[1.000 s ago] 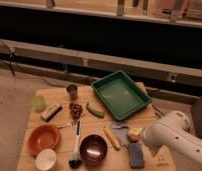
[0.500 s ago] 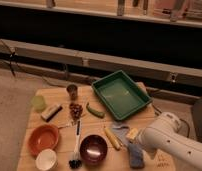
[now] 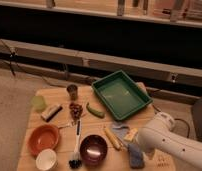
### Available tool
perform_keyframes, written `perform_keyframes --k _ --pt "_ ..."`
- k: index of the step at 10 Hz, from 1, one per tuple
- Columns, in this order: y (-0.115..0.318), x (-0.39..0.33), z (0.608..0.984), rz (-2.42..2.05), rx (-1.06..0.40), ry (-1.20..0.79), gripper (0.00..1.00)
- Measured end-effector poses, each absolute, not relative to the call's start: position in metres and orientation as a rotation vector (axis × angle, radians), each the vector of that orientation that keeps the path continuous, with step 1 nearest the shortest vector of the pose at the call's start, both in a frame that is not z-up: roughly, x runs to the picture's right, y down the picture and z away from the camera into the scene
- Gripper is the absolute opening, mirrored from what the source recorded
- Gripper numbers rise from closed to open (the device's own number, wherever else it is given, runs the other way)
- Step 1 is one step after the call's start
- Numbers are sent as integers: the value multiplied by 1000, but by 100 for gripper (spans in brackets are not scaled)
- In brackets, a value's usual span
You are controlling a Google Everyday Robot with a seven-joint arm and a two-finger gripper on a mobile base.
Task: Wipe tray with sponge
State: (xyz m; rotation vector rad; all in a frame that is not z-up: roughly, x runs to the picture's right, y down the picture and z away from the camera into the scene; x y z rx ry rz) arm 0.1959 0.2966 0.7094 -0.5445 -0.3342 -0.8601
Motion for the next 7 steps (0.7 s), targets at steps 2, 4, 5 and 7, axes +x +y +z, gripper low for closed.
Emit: perform_keyframes --k 2,4,5,7 --pt "304 191 721 -898 -571 -352 80" --pt "312 189 730 -916 -593 -364 80" --pt "314 189 732 -918 -598 -369 80" --pt "319 187 738 -911 -608 -387 80"
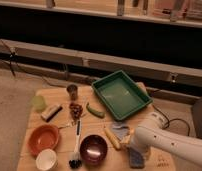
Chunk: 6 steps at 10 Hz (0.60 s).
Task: Wipe tray with sponge
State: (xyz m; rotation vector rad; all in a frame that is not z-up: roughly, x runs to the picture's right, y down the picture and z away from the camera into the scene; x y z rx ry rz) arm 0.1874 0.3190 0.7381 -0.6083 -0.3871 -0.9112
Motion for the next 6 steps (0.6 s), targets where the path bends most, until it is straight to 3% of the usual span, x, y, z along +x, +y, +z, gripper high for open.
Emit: perform_keyframes --k 6 --pt "317 198 754 -834 -638 -381 80"
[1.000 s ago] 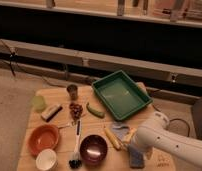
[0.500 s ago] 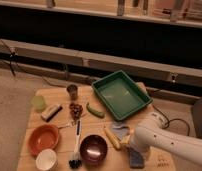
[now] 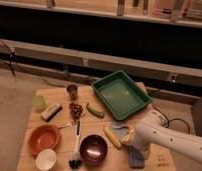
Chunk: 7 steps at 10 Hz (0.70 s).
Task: Wipe tray with sponge
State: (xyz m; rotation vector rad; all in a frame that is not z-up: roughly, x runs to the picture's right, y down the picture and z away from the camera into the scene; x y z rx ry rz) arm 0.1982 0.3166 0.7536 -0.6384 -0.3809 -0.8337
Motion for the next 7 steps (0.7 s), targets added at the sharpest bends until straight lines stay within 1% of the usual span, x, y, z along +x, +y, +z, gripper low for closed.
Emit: perform_keyframes --k 7 --pt "315 221 757 -757 -646 -362 80"
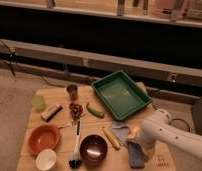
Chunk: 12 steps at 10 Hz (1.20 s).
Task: Wipe tray with sponge
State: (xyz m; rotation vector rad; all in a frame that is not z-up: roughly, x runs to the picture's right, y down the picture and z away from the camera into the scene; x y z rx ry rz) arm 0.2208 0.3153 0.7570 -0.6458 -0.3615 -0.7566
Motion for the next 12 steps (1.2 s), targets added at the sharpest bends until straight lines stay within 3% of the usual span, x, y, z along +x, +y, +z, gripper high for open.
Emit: perform_keyframes --k 8,9,12 --pt "323 214 746 -795 -636 -378 78" --pt "323 214 746 -800 -638 -378 73" --pt "325 213 745 -809 -639 -379 42"
